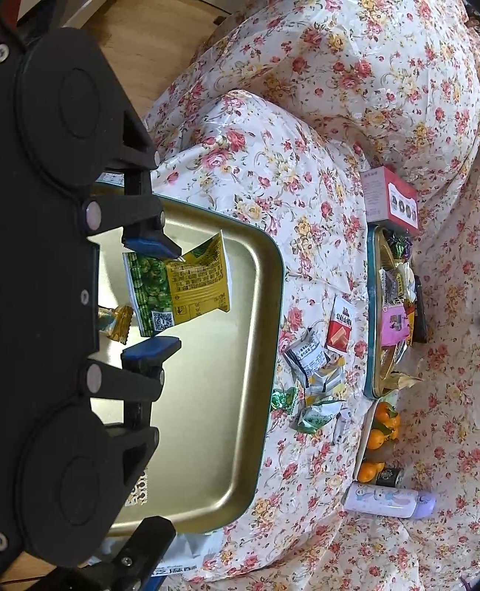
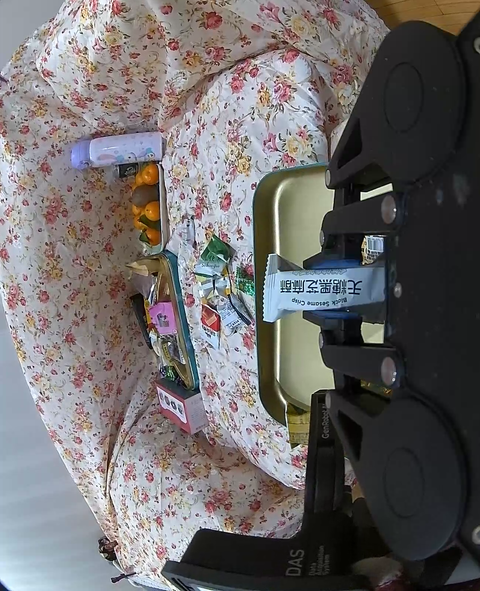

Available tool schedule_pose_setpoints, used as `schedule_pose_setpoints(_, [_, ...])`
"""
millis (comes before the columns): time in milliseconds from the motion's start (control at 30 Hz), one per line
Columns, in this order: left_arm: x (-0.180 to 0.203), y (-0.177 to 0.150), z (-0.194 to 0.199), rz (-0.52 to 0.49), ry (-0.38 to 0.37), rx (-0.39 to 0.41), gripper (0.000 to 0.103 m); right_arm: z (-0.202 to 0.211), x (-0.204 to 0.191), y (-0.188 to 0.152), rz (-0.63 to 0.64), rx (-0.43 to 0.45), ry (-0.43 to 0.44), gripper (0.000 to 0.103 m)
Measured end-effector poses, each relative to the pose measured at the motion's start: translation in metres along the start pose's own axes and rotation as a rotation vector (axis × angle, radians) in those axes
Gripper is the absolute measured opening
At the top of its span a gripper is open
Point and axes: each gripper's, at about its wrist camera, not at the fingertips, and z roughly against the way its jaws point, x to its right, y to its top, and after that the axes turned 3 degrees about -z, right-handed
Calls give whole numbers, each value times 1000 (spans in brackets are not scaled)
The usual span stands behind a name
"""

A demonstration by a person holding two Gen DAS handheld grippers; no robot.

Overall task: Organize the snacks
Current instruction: 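Open the left tool to drop the yellow-green packet while the right tool releases the sesame-crisp packet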

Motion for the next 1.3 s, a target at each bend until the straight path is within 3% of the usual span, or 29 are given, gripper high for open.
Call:
schedule_pose_setpoints(167, [1, 0, 0, -2, 5, 1, 59, 0, -1, 0, 1, 0, 2, 23])
schedule_pose_setpoints(733, [4, -1, 3, -22, 24, 11, 59, 6, -6, 1, 16, 22, 53, 25])
schedule_pose_setpoints(1300, [6, -4, 3, -34, 7, 3, 59, 3, -5, 0, 9, 4, 35, 25])
